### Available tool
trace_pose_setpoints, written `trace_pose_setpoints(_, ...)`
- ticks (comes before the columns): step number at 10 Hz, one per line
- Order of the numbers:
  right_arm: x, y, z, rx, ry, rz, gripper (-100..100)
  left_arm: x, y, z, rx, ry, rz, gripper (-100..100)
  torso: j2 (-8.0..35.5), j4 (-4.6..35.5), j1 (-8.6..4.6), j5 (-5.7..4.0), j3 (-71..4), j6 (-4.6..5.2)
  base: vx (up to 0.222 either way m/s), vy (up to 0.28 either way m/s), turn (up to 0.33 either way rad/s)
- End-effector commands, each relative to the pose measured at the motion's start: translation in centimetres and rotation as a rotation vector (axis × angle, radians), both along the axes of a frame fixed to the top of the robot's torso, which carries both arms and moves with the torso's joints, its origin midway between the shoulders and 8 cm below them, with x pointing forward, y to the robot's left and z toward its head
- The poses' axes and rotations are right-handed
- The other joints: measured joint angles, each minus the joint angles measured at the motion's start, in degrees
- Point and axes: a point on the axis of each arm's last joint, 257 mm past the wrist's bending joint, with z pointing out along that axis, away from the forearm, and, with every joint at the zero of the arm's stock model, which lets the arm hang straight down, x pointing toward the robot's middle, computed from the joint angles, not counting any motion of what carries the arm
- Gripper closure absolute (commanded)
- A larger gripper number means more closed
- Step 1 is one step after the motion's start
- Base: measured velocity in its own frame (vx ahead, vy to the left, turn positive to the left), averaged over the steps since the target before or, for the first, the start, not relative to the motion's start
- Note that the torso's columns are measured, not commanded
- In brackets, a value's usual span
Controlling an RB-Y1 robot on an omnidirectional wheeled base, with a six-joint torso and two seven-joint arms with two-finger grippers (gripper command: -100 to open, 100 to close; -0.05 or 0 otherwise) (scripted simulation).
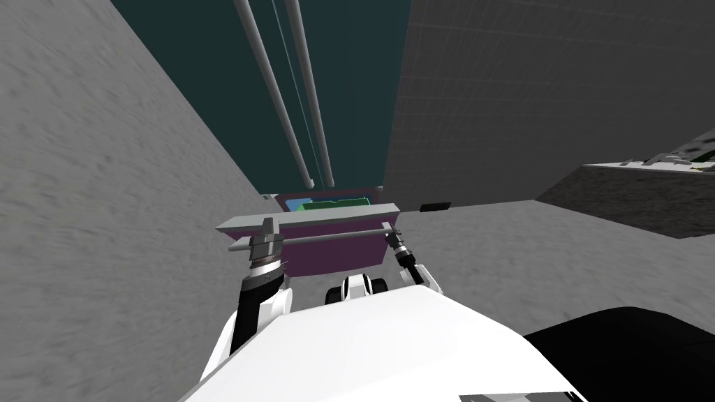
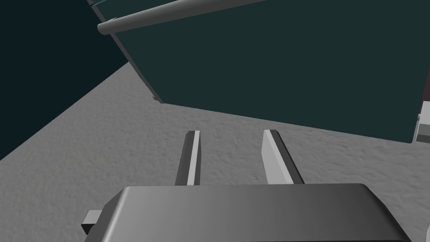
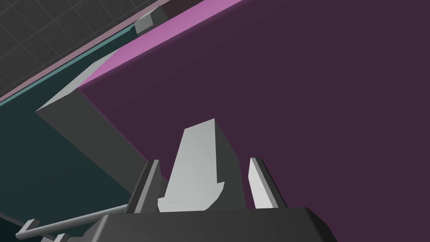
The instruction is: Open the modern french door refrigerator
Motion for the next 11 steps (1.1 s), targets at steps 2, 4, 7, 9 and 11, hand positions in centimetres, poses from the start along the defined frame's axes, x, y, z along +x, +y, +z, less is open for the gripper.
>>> trace_pose_setpoints(2, 0.5, -0.2, 1.0, 0.001, 0.002, -0.002, -100, 0.0, 0.0, 0.0, 0.000, 0.000, 0.000, 0, -0.1, 0.1, -0.01, 0.04, 0.0, -0.02, -0.150, 0.001, -0.002)
trace_pose_setpoints(4, 1.3, -0.5, 2.1, 0.001, 0.002, -0.006, -100, 0.0, 0.0, 0.0, 0.000, 0.000, 0.000, 0, -0.7, -0.1, 0.07, 0.08, -0.4, -0.14, -0.040, 0.008, 0.038)
trace_pose_setpoints(7, 2.4, -1.0, 3.8, 0.002, 0.002, -0.014, -100, 0.0, 0.0, 0.0, 0.000, 0.000, 0.000, 0, 0.0, 0.3, 0.14, 0.26, -0.1, 0.00, -0.023, 0.006, 0.024)
trace_pose_setpoints(9, 3.1, -1.3, 4.9, 0.004, 0.001, -0.019, -100, 0.0, 0.0, 0.0, 0.000, 0.000, 0.000, 0, 0.4, 0.6, 0.25, 0.39, 0.1, 0.01, -0.046, 0.005, 0.033)
trace_pose_setpoints(11, 3.4, -1.4, 5.5, 0.004, 0.001, -0.022, -100, 0.0, 0.0, 0.0, 0.000, 0.000, 0.000, 0, 0.7, 0.9, 0.41, 0.58, 0.3, 0.05, -0.041, 0.007, 0.017)
